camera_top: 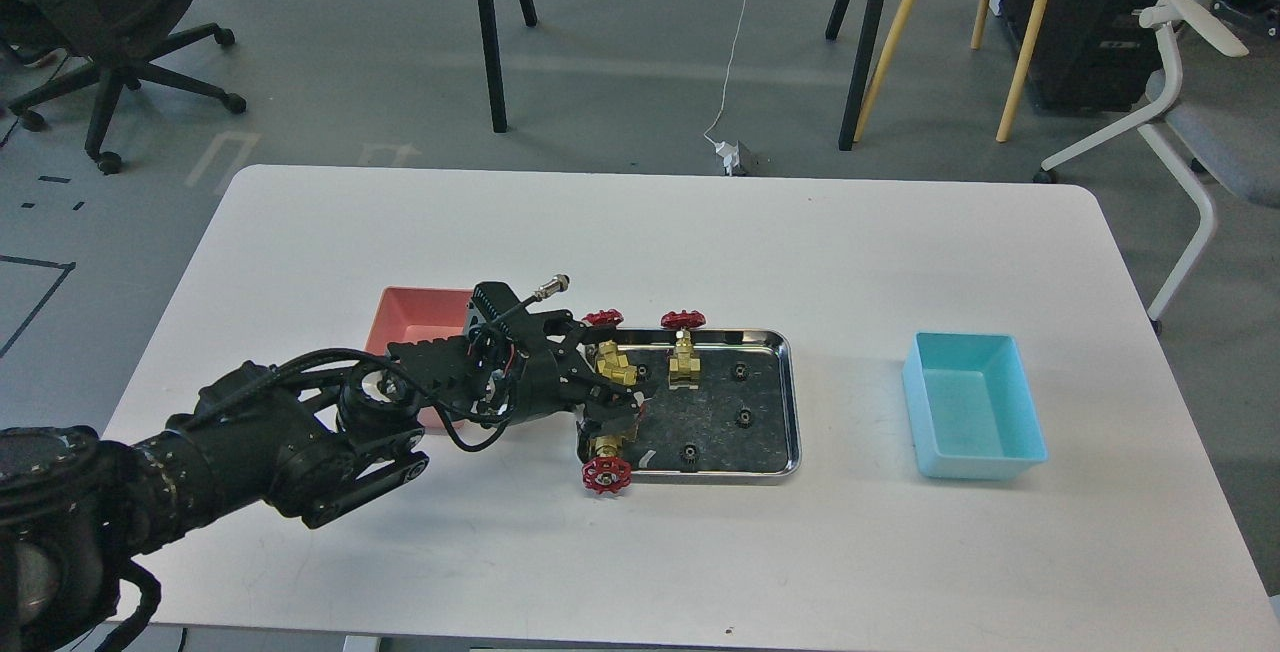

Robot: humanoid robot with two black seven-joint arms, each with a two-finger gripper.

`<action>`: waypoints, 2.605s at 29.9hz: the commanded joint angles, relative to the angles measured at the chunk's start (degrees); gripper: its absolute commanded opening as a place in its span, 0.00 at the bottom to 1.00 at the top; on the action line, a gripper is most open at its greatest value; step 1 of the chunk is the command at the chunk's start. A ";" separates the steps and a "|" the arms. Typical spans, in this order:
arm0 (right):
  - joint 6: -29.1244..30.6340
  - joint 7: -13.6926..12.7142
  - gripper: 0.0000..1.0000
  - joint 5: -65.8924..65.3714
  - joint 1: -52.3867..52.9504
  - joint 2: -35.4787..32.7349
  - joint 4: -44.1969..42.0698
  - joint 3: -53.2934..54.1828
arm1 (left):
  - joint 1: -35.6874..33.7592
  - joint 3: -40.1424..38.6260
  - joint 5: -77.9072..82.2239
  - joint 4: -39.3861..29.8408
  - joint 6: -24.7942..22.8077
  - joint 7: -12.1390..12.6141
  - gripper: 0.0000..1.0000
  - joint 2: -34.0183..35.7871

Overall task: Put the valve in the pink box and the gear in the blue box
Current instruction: 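Close the left hand around the brass valve with red handwheel, then lift the valve and carry it over the pink box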

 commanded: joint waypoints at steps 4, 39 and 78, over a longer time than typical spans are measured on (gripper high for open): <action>0.00 -0.01 0.99 -0.35 -0.04 0.00 -0.09 -0.05 | 1.14 0.17 0.35 0.36 0.00 -0.57 0.85 0.47; 0.00 -0.01 0.99 -1.32 -0.57 0.09 -2.37 -0.05 | 0.88 1.41 0.26 -1.05 2.99 -1.54 0.13 1.27; 0.00 -1.50 0.99 -2.99 6.28 8.35 -13.89 0.22 | 2.63 -3.34 -12.39 -19.77 1.14 -1.27 0.16 33.26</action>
